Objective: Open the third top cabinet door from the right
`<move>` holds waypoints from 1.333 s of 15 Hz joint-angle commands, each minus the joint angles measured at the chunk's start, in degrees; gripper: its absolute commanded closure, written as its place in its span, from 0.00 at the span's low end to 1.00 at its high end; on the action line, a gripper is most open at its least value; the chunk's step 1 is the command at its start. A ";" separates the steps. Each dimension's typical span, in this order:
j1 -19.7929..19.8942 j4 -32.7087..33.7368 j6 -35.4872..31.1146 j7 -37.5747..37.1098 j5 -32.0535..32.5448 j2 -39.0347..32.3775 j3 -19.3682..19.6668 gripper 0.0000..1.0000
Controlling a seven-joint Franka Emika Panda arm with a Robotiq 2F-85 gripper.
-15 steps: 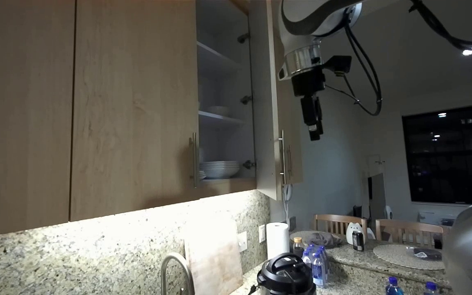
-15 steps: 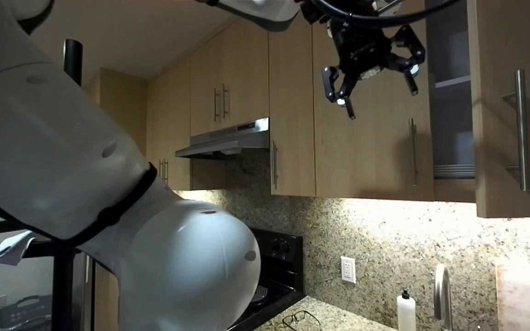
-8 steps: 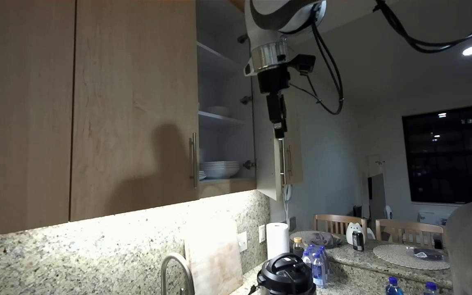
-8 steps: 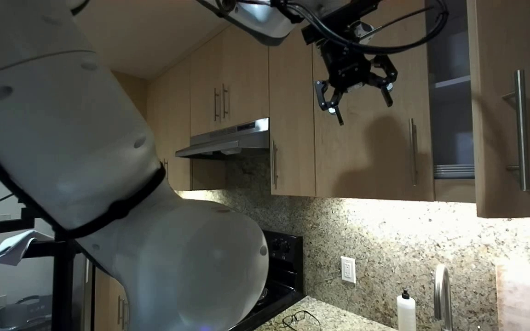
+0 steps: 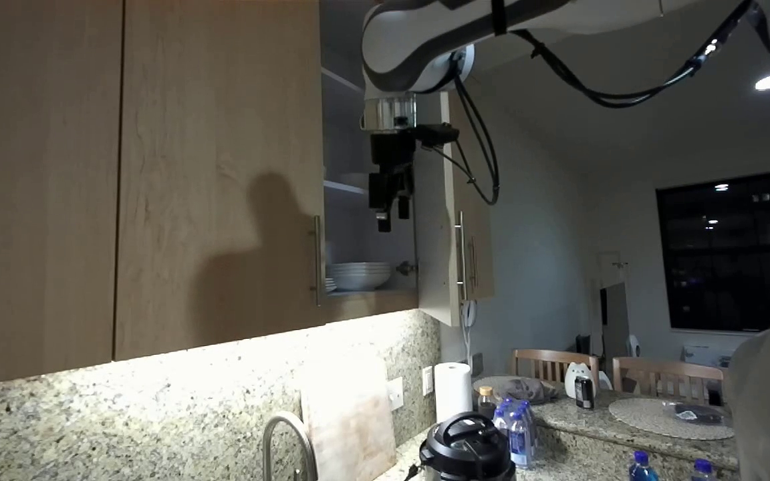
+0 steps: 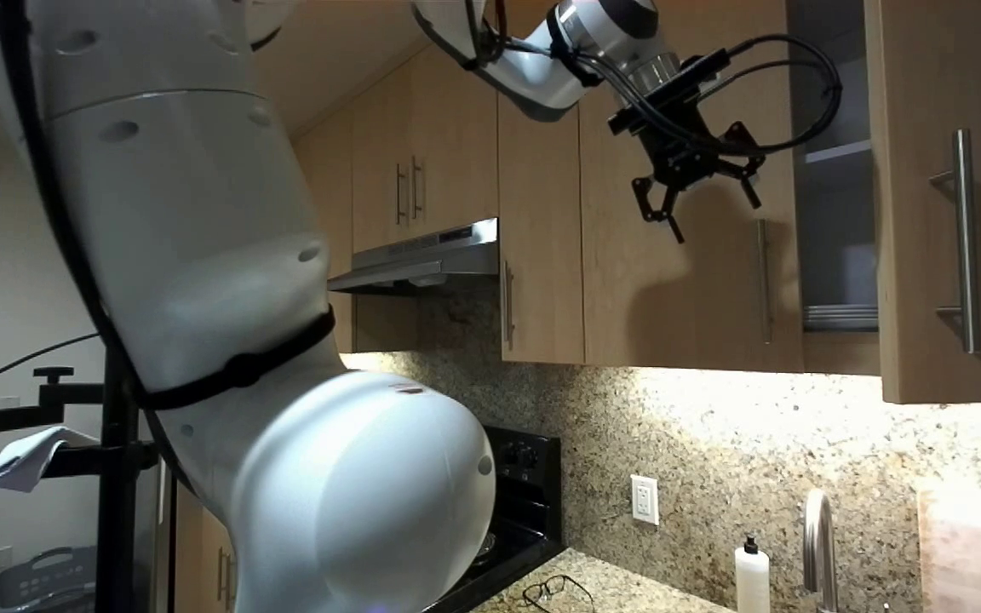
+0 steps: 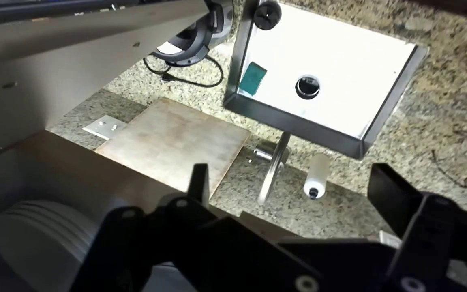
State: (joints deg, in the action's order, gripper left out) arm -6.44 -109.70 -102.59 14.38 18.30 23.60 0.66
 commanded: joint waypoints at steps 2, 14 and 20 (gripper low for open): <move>4.38 1.68 -6.22 -10.51 -0.86 -3.08 -0.21 0.00; 13.93 -0.97 -28.17 -32.88 -2.88 -4.15 2.88 0.00; 18.08 -3.35 -36.34 -42.10 -0.43 -3.77 1.63 0.00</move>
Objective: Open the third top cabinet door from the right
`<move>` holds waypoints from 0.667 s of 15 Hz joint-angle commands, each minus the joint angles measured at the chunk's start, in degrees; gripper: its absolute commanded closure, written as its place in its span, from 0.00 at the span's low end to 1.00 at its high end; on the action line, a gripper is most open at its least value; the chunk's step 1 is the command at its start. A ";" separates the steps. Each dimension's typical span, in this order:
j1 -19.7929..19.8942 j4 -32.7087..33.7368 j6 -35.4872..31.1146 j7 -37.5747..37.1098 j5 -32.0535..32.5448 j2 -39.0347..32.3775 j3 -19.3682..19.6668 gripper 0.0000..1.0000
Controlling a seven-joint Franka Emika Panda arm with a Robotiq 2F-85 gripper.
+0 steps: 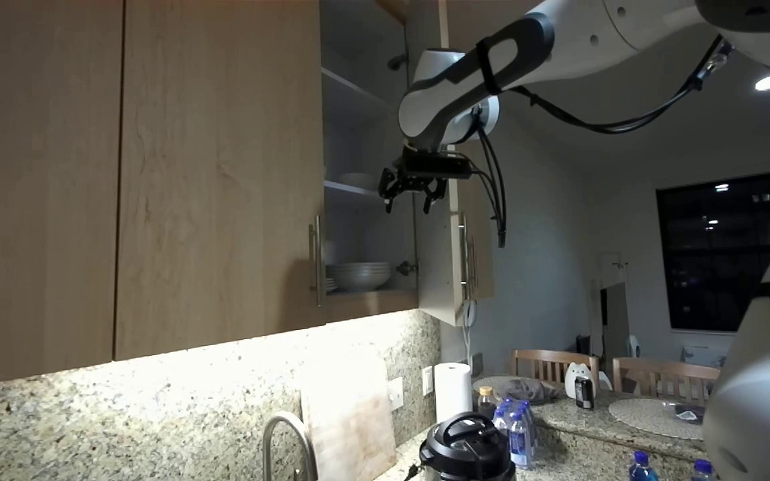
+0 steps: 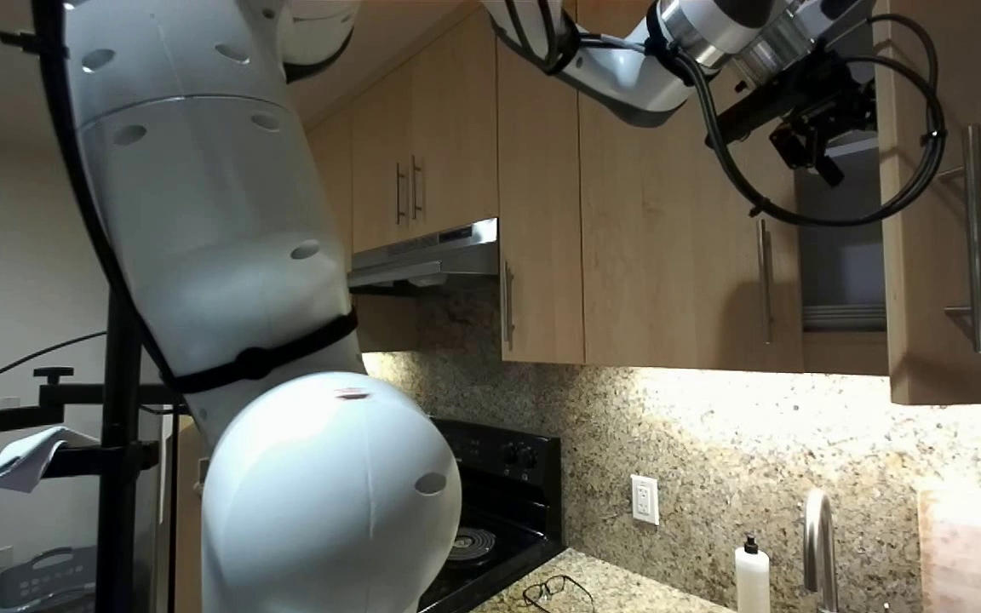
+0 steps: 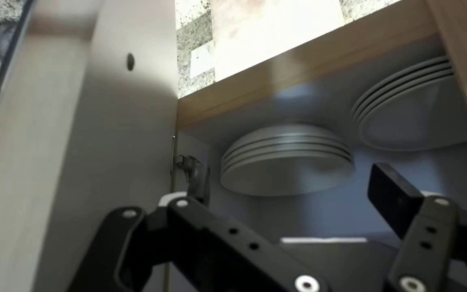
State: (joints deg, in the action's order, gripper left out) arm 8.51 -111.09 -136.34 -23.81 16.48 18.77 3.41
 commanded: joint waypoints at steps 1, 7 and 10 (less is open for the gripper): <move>3.80 -2.12 -2.38 -4.70 1.83 1.31 -1.33 0.00; 7.86 -2.41 -0.61 -5.92 5.41 2.36 -1.09 0.00; 9.37 -3.09 -0.02 -4.74 5.36 3.13 0.03 0.00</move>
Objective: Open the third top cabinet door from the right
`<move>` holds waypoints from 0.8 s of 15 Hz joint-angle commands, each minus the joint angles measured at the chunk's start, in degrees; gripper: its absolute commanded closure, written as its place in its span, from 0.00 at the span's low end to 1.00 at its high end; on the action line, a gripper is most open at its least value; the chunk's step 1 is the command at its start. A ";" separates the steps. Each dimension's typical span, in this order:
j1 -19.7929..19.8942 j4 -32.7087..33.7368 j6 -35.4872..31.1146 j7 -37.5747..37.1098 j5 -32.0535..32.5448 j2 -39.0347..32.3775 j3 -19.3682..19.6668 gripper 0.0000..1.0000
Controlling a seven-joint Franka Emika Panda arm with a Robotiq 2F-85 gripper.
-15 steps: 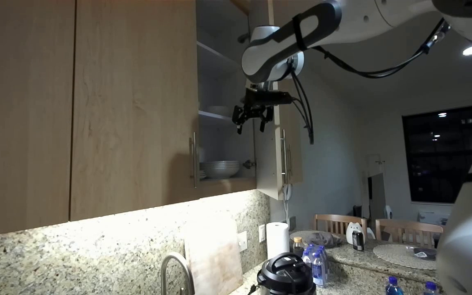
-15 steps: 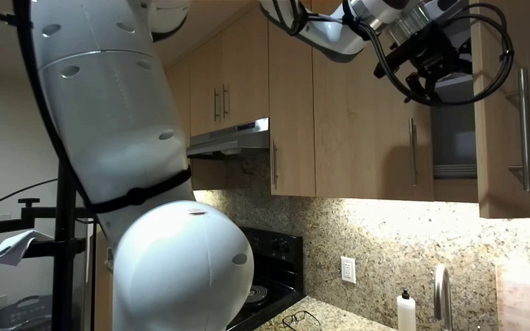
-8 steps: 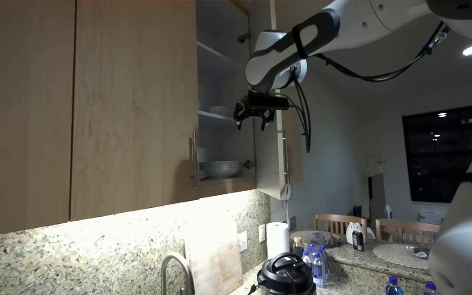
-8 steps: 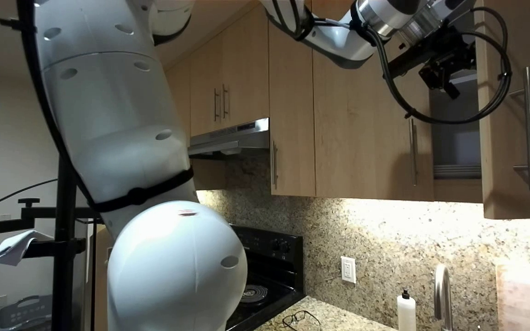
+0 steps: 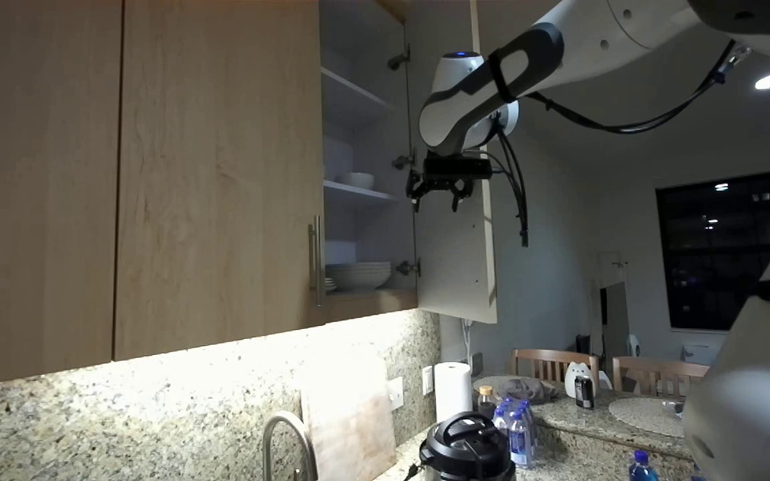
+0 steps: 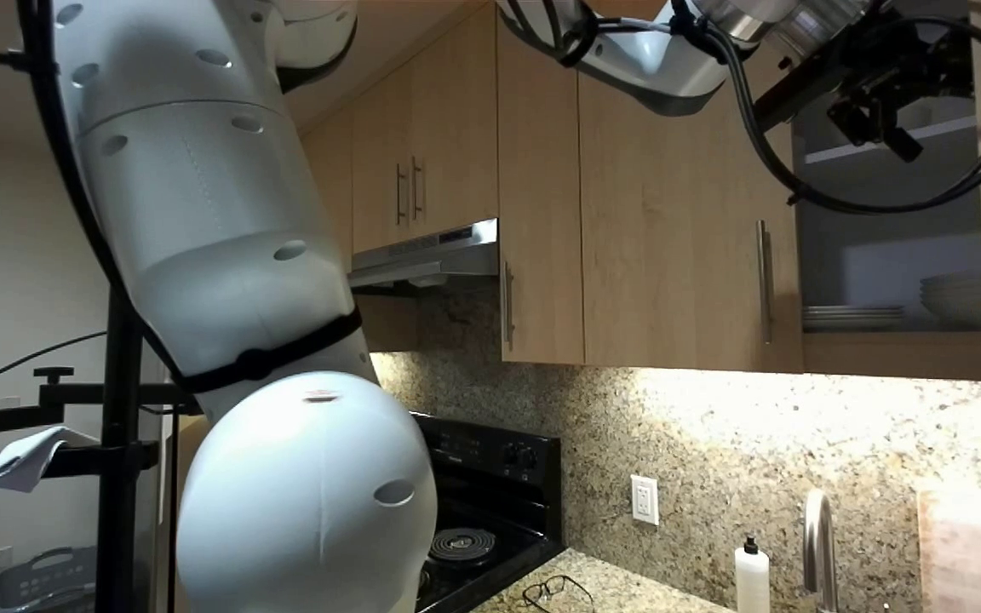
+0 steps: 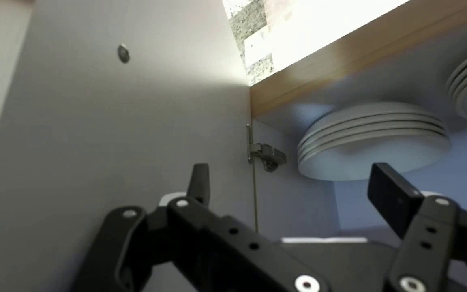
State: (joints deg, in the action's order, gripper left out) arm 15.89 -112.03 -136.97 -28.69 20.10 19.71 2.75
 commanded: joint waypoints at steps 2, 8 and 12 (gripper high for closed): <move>3.08 -2.45 0.84 0.91 1.50 2.62 1.94 0.00; 6.77 -2.87 -0.72 4.43 0.51 3.27 8.01 0.00; 7.72 -1.02 -2.23 8.90 -1.47 1.38 12.72 0.00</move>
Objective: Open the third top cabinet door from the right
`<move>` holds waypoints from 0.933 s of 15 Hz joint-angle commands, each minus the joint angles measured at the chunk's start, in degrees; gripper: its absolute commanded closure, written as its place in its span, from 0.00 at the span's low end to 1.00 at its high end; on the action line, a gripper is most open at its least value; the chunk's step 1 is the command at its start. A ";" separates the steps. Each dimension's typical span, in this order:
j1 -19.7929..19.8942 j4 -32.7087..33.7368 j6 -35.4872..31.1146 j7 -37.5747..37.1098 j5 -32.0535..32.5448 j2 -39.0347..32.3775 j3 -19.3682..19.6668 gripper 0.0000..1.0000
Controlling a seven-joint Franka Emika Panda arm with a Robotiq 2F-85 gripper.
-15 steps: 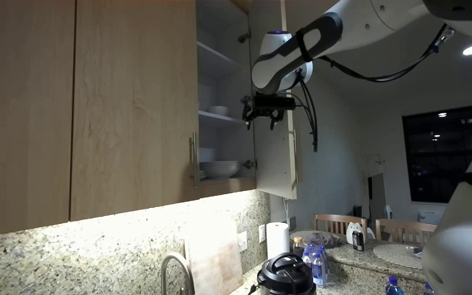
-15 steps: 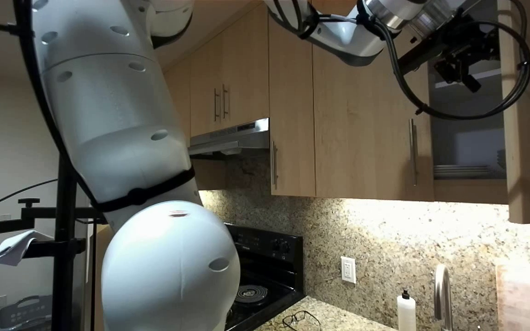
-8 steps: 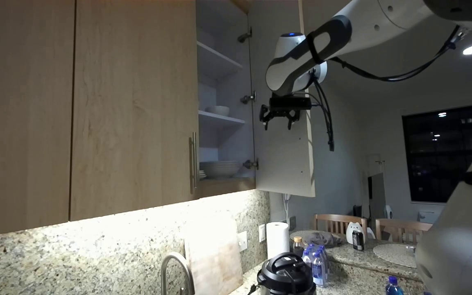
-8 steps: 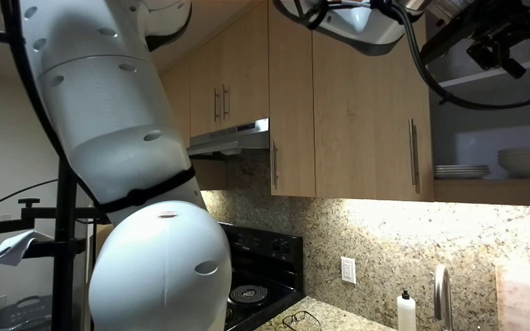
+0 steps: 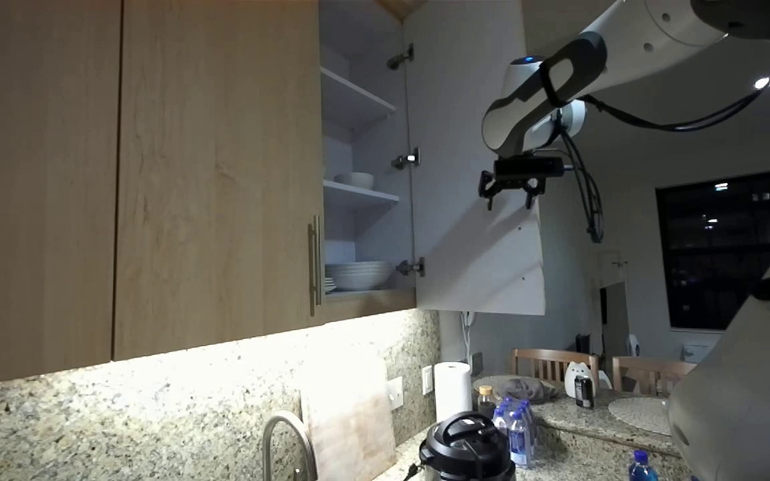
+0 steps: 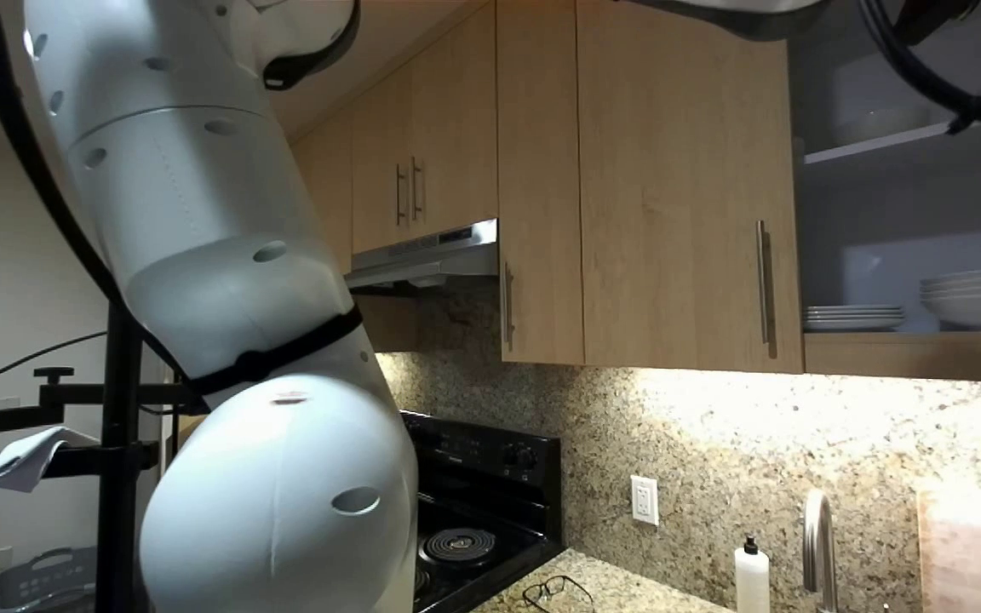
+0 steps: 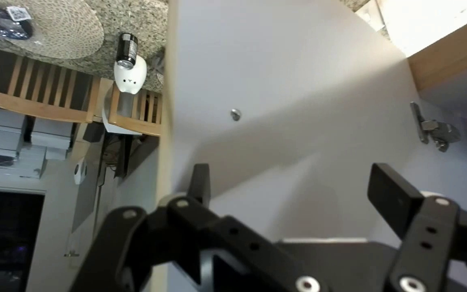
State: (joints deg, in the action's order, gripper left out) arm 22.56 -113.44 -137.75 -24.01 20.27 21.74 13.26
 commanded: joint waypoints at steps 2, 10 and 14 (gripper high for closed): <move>0.88 1.41 -0.89 6.47 -2.86 -1.65 4.21 0.00; -0.40 -4.26 10.89 19.83 -4.65 4.36 6.07 0.00; -1.45 -8.91 22.81 24.99 -4.58 9.30 4.96 0.00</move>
State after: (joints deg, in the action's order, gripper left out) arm 21.74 -117.88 -121.39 -3.61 16.52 26.15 19.12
